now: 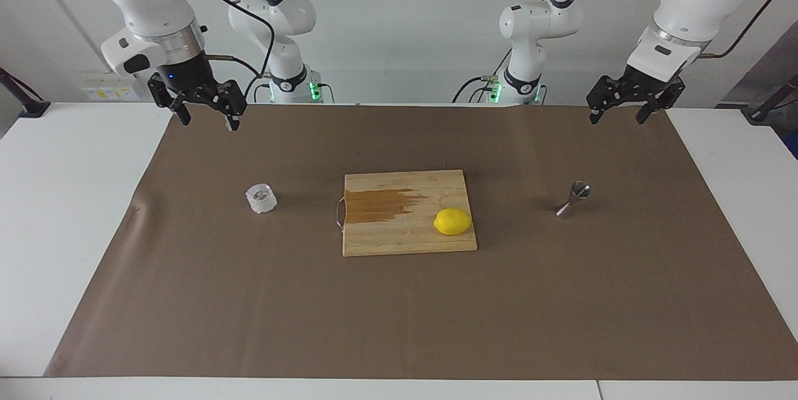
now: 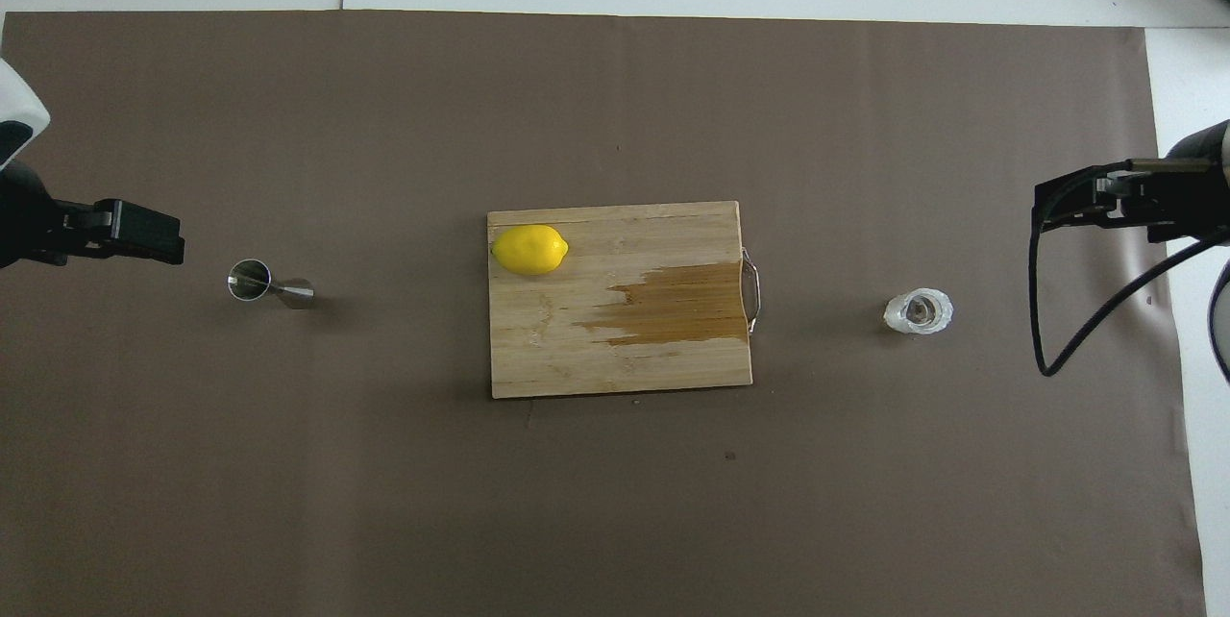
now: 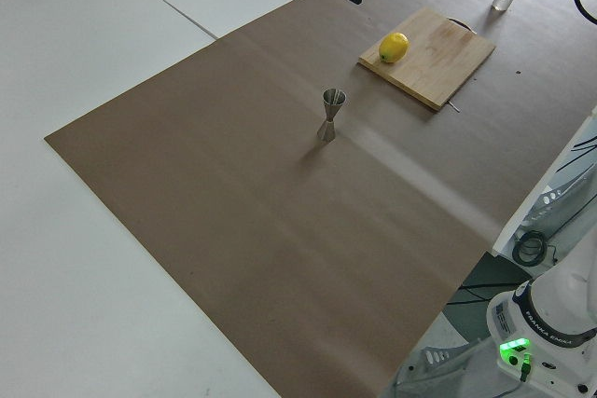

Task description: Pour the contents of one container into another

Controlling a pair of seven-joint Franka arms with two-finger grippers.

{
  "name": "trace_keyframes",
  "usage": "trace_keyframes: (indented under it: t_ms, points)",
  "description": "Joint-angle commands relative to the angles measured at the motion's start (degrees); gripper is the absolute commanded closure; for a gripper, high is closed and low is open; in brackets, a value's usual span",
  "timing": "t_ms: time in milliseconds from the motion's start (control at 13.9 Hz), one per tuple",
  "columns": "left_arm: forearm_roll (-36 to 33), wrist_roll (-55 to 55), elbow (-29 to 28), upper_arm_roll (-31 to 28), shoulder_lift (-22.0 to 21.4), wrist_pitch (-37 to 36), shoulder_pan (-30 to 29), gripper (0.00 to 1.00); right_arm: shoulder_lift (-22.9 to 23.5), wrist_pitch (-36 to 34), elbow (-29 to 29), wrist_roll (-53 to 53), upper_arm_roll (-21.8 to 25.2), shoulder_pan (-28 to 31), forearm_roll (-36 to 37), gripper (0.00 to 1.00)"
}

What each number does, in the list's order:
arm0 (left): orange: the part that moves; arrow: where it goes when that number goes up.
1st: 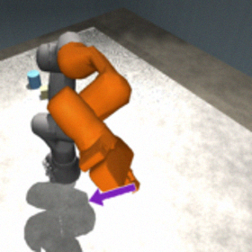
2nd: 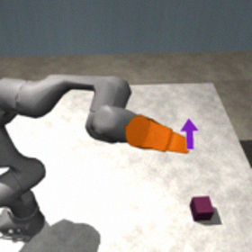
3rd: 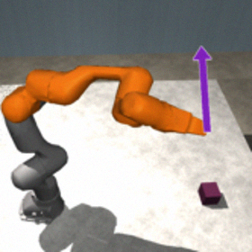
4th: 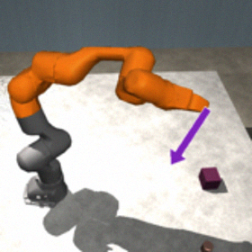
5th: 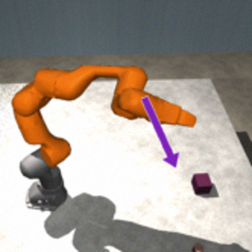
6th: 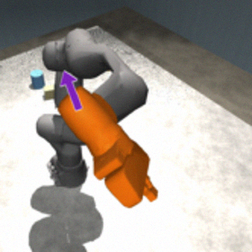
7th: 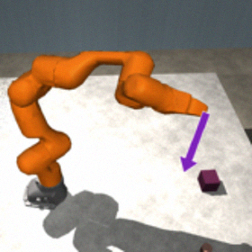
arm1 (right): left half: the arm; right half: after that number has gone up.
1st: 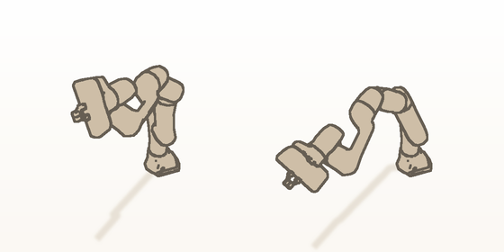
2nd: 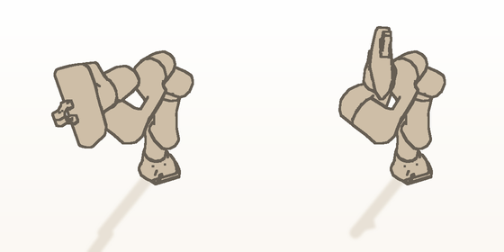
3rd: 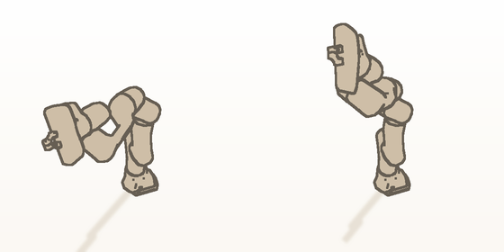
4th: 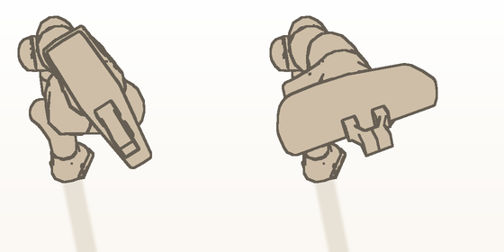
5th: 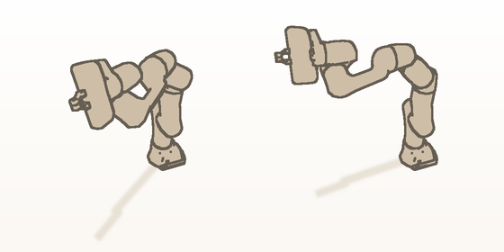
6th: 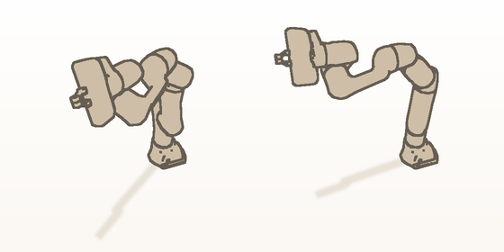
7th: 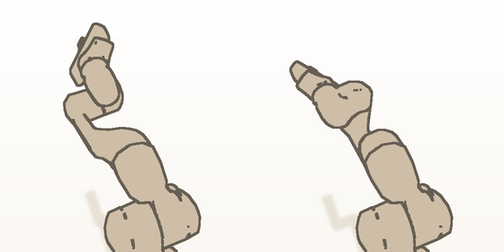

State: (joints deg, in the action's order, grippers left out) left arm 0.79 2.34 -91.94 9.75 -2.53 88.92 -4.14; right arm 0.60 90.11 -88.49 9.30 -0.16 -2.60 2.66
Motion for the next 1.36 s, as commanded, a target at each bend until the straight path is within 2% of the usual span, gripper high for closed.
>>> trace_keyframes:
  t_ms: [0, 431, 646, 934, 1077, 1149, 1293]
  points:
    - [0.79, -0.23, -0.69, 0.09, -0.81, -0.25, -0.61, 0.0, -0.42, -0.81, 0.07, -0.16, -0.02, 0.58, -1.43, 0.0]
    - [0.79, -0.05, -2.44, 0.27, -1.86, -0.24, -0.61, 0.0, -0.34, -0.81, 0.16, -0.16, -0.11, 0.58, -1.43, 0.0]
    - [1.14, 0.12, -4.3, 0.18, -2.04, 2.92, -1.65, 0.0, -0.34, -0.81, 0.07, -0.16, -0.11, 0.58, -1.43, 0.0]
    - [4.83, 1.52, -3.42, 0.18, 3.92, 2.75, -4.91, 0.0, -0.34, -0.81, 0.16, -0.16, -0.11, 0.58, -1.43, 0.0]
    - [7.81, 11.31, -3.15, 0.09, 7.61, 3.97, -6.58, 0.0, -0.34, -0.81, 0.16, -0.16, -0.11, 0.58, -1.43, 0.0]
    - [10.78, 22.77, -3.41, 0.0, 8.76, 6.94, -7.19, 0.0, -0.34, -0.81, 0.07, -0.16, -0.11, 0.58, -1.43, 0.0]
    - [14.31, 31.91, -5.07, 0.0, 9.82, 9.33, -10.35, 0.0, -0.34, -0.81, 0.07, -0.16, -0.11, 0.58, -1.43, 0.0]
